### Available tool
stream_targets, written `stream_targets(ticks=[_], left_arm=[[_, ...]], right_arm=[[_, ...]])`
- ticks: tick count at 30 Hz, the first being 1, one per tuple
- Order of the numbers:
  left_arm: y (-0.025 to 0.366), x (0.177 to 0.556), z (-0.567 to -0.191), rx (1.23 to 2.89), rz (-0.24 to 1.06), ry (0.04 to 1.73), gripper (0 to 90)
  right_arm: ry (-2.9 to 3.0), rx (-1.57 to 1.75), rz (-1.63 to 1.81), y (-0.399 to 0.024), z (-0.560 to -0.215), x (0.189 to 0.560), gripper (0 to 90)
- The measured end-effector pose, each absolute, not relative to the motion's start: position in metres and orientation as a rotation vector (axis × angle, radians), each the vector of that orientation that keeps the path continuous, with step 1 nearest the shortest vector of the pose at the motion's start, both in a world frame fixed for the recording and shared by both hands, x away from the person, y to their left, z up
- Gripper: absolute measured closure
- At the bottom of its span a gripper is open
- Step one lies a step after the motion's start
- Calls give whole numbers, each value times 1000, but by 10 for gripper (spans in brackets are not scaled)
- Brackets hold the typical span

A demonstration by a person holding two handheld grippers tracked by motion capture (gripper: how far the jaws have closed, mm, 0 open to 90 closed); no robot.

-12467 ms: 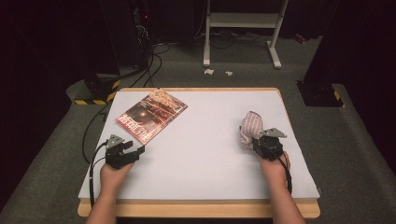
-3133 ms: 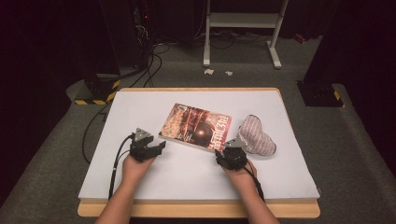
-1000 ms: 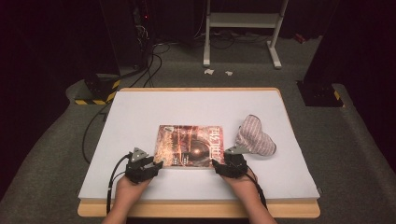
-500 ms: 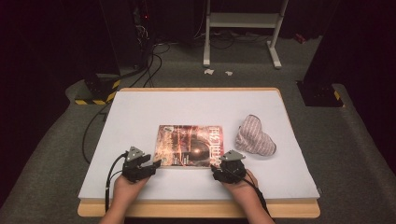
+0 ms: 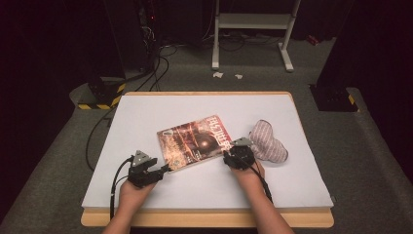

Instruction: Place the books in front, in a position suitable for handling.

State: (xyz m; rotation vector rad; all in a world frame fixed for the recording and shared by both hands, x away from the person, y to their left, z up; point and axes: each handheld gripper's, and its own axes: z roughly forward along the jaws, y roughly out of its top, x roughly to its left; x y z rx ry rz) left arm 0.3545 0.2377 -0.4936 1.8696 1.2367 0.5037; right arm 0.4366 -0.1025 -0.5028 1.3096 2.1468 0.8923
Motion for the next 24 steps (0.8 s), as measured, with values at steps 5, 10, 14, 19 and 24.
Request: stream_targets(ticks=[5,10,14,19,24], left_arm=[[242,376,-491,1857,551,1264,416],[247,404,-496,1873,602,1275,394],[246,428,-500,1879,618,1290,373],[249,456,-497,1845,604,1311,362],[249,479,-498,1881,572,1326,359]], right_arm=[[2139,1340,868,-98,-500,454,465],[2141,1290,942,-98,-492,436,407],[2167,1249,984,-95,-490,420,396],[2202,1212,1022,-90,-490,405,394],[2238,1196,1029,-87,-495,396,394]])
